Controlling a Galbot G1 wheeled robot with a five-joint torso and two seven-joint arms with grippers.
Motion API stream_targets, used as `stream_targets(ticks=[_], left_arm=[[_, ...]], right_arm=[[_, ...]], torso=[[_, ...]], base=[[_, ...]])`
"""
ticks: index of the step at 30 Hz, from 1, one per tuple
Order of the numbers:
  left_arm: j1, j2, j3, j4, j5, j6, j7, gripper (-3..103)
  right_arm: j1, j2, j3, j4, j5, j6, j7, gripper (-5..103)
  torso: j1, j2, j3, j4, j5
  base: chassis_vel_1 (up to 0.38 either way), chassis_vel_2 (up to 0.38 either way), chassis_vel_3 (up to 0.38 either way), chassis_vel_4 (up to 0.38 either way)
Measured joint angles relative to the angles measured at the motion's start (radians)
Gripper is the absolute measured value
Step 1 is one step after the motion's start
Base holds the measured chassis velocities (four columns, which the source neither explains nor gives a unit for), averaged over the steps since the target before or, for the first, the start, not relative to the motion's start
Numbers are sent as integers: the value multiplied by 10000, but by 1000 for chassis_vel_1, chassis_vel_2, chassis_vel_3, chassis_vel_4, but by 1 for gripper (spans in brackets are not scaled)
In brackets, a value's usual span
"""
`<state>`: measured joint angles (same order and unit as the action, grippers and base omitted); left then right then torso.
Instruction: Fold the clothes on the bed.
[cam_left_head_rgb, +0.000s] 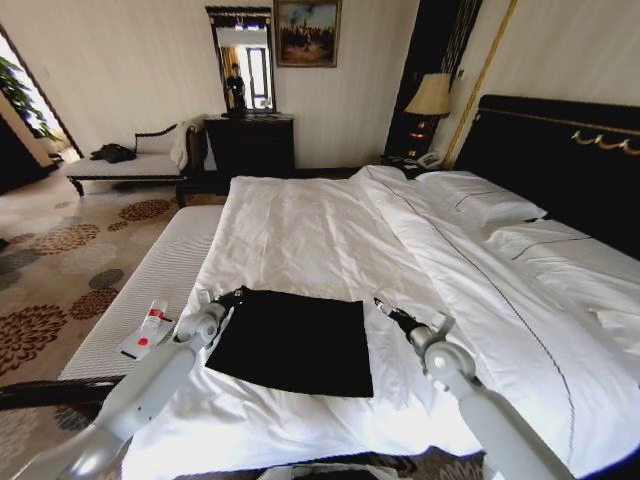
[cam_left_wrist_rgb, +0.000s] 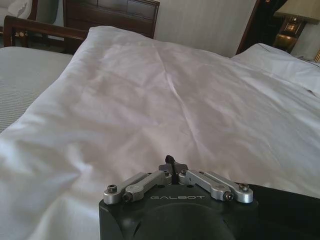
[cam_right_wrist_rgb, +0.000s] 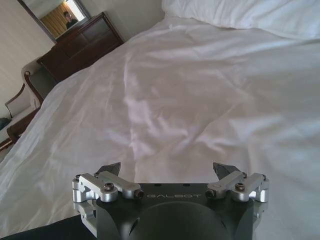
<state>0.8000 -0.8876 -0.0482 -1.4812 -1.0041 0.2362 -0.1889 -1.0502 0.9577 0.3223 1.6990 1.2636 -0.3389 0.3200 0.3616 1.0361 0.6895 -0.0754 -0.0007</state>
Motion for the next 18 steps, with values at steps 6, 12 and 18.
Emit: stream_targets(ticks=[6,12,18], left_arm=[[112,144,-113,-158,-68,-3,-105,1],[321,250,-305,-274,-112,-4,-136,1],[411,246,-326,-346,-108,-7,-194,1]], right_arm=[[679,215,-506,-982,56,-211,-132,100],[983,558,-888,-1398,-8,-280,-336,100],[1175,862,-1046,-1454,-12,-290,-391,100]], torso=[[0,0,0,-2,3],[0,0,-1,-2,1],[0,0,-1,0,2]], base=[[0,0,0,0],[0,0,0,0],[0,0,0,0]])
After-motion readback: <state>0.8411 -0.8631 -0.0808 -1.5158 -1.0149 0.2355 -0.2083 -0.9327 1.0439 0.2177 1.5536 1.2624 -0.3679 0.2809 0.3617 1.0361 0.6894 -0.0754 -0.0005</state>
